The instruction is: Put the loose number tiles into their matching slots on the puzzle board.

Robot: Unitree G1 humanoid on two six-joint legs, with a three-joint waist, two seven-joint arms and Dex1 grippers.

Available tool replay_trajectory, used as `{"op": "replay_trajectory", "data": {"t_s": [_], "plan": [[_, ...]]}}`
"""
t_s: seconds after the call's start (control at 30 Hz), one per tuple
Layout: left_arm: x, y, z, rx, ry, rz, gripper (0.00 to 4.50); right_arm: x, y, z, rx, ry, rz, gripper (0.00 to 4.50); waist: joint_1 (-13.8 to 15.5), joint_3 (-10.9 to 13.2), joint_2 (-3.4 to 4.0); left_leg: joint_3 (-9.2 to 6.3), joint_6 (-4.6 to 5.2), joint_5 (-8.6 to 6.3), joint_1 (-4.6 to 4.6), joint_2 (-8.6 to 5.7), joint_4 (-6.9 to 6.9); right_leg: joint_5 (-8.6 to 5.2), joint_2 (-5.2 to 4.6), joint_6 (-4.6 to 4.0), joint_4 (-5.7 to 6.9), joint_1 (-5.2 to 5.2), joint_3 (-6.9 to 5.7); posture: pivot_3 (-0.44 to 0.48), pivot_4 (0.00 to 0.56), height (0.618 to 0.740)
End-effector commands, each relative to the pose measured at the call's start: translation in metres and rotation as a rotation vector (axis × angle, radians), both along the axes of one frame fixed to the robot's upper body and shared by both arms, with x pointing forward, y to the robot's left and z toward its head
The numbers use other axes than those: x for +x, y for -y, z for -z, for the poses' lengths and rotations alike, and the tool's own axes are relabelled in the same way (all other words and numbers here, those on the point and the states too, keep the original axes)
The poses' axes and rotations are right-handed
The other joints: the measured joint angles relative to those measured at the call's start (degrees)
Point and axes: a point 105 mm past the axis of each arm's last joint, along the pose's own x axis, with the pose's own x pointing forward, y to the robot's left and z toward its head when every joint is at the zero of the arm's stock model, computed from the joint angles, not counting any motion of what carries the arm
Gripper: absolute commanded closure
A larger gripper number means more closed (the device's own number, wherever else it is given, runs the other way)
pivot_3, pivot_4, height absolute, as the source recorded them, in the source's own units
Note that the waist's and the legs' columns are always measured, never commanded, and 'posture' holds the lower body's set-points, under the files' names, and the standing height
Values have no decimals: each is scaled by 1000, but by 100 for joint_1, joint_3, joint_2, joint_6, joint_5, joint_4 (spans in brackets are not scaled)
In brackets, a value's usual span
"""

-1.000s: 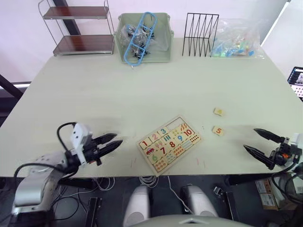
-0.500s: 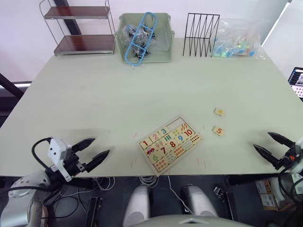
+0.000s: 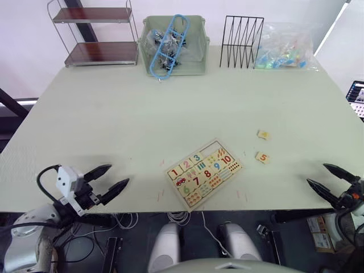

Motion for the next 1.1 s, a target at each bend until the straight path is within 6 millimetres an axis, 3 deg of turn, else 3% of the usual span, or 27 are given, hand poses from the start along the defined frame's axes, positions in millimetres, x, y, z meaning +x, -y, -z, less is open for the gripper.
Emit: {"op": "replay_trajectory", "data": {"t_s": [0.03,0.67,1.1], "plan": [[1,1,-7,11,42,14,30,0,2,-12,-3,47,12,0,0,0,0,0,0,0,0,0,0,0,0,-1,0,0,0,0,150,740],[1,4,-18,8,94,69,30,6,-13,-19,10,70,-6,0,1,0,0,1,0,0,-1,0,-1,0,-1,0,-1,-1,0,0,150,740],[28,34,-56,6,192,329,30,46,-38,-52,-53,89,-99,0,2,1,1,2,0,0,-4,-1,-2,5,1,-7,-4,-2,0,0,150,740]]}}
